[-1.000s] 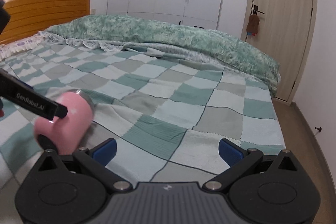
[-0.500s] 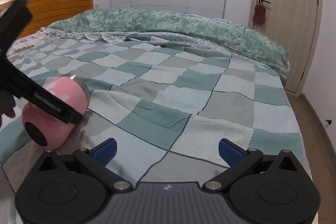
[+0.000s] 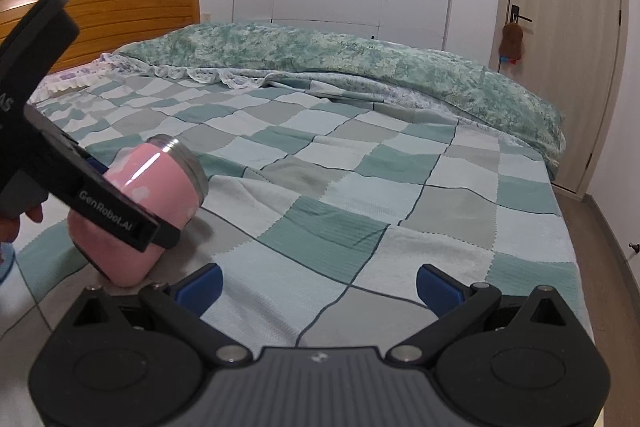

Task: Flip cup upright
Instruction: 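Lift the pink cup with the left tool and rotate it opening-up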

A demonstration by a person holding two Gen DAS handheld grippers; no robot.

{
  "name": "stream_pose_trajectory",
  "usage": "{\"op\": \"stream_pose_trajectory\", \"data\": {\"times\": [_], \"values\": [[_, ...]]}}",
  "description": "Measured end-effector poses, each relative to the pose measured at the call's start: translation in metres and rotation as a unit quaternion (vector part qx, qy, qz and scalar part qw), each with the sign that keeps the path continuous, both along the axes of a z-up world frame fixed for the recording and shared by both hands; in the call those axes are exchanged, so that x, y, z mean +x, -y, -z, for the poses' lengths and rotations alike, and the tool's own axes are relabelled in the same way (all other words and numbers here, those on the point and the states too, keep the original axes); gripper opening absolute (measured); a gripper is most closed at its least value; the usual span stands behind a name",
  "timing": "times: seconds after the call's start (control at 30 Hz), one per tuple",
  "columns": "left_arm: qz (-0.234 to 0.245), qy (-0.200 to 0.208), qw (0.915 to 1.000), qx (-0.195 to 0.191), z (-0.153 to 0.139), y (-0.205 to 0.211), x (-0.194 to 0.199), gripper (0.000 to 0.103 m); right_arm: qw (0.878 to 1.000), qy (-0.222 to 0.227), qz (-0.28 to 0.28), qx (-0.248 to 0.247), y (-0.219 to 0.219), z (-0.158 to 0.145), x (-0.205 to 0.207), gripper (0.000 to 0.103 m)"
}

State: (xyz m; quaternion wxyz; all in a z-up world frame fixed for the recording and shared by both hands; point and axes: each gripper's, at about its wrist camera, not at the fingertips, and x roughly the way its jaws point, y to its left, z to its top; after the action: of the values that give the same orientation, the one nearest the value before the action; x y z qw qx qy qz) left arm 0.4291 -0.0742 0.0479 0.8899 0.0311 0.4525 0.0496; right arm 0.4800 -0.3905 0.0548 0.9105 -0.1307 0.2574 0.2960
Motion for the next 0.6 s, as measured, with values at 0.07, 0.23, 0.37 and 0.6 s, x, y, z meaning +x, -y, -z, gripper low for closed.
{"op": "stream_pose_trajectory", "data": {"times": [0.07, 0.23, 0.37, 0.6], "values": [[0.008, 0.003, 1.0000, -0.002, -0.007, 0.005, -0.011, 0.087, 1.000, 0.000, 0.005, 0.005, 0.004, -0.008, -0.009, 0.103], [0.040, 0.020, 0.9989, -0.013, -0.032, 0.020, -0.051, 0.086, 1.000, 0.006, 0.012, 0.022, 0.017, -0.035, -0.045, 0.103], [0.067, 0.035, 0.9968, -0.026, -0.056, 0.029, -0.093, 0.086, 1.000, 0.015, 0.016, 0.018, 0.025, -0.057, -0.081, 0.103], [0.103, 0.031, 0.9926, -0.055, -0.081, 0.036, -0.174, 0.086, 1.000, 0.026, 0.011, -0.007, 0.031, -0.083, -0.160, 0.103]]}}
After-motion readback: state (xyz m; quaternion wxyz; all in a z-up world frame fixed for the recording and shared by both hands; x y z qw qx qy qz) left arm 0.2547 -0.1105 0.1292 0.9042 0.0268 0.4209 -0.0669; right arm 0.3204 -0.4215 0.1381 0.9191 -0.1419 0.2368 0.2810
